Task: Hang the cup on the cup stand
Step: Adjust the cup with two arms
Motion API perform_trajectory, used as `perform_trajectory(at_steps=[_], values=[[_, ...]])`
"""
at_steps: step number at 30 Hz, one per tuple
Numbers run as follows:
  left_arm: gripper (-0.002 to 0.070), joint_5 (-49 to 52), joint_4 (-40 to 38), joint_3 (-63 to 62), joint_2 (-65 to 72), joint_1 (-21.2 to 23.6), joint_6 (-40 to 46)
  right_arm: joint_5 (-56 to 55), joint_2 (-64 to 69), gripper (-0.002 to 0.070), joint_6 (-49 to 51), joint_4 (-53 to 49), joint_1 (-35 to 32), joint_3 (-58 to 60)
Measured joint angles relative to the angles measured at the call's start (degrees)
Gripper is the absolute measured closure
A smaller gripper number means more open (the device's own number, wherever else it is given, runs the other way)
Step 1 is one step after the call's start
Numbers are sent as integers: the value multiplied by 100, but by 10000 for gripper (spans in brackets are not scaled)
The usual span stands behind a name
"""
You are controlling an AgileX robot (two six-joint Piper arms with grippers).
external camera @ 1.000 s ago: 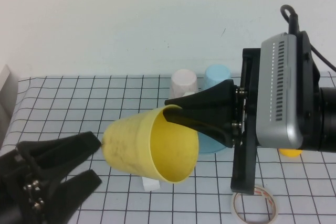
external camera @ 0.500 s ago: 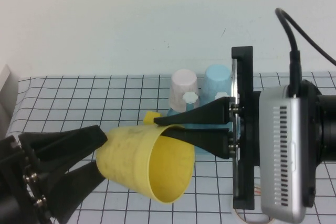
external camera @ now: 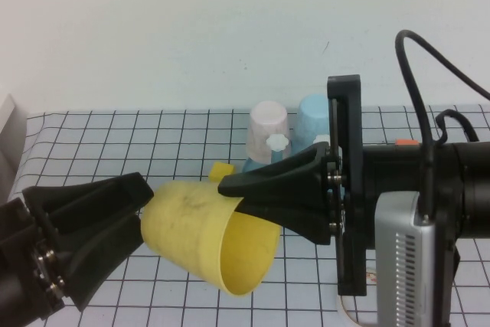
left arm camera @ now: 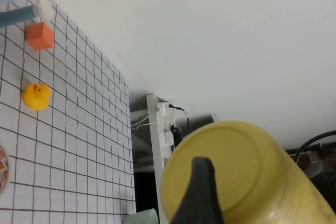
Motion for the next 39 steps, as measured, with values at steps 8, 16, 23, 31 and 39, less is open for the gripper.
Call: perform_trajectory(at_steps=[8,16,23,31,39], values=[[152,15,0,0,0,0,-360,0,0,659,-618,-22,0,-98],[151,-294,-53,-9,9,0,-740,15,359,659,-671,-84,121,-718],[142,-733,-79,-12,9,10,-1001,-423,817,659,-718,-93,635,-1131],[134,-1175,-93,-12,9,31,-1062,-730,1165,656,-757,-55,995,-1480],[134,-1201,-93,-2,9,52,-1168,-844,1191,655,-769,9,1086,-1484]])
